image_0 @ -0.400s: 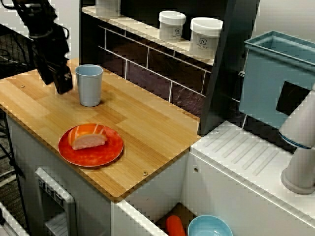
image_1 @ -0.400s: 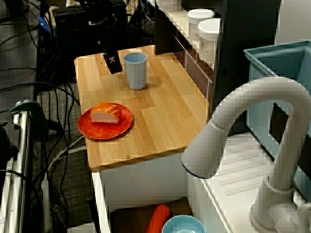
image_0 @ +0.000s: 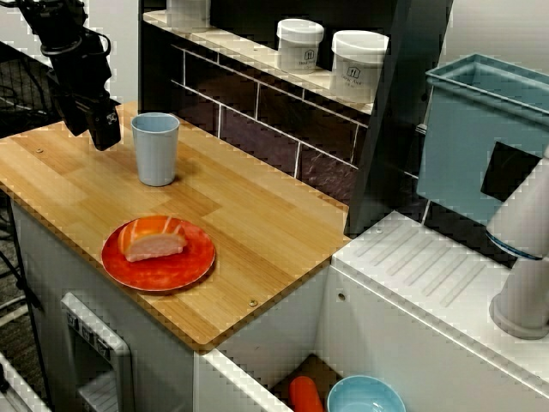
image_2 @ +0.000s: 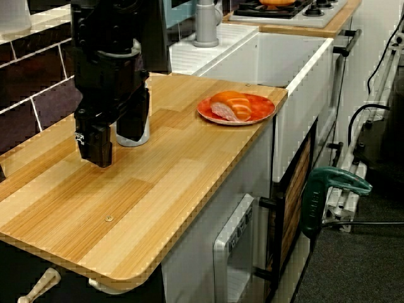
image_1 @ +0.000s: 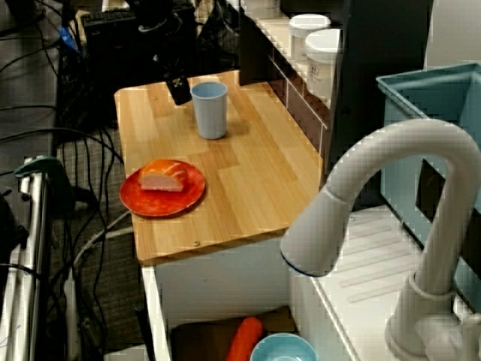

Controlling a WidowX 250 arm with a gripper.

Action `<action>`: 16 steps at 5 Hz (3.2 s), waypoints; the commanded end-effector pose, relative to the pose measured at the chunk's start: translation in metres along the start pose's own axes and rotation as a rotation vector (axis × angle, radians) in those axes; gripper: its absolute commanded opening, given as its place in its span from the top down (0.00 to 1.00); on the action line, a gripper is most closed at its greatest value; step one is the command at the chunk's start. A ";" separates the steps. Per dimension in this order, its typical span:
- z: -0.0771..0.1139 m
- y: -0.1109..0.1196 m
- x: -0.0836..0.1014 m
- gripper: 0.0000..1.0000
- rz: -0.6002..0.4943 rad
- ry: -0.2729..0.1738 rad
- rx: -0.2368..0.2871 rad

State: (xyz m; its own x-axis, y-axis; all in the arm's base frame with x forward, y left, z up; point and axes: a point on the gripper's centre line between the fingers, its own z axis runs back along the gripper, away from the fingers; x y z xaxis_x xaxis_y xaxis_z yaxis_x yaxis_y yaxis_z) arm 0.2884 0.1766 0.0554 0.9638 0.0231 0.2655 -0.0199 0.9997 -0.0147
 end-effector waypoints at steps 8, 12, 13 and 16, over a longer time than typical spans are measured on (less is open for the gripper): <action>-0.010 -0.053 0.020 0.00 -0.100 -0.012 0.034; -0.012 -0.101 0.011 0.00 -0.142 0.036 0.010; -0.009 -0.109 0.009 0.00 -0.169 0.042 -0.008; 0.003 -0.112 0.000 0.00 -0.185 0.027 -0.016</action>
State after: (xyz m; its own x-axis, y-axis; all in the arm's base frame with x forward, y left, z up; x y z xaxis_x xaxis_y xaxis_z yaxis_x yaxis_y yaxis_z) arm 0.2979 0.0617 0.0459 0.9689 -0.1542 0.1937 0.1590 0.9872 -0.0091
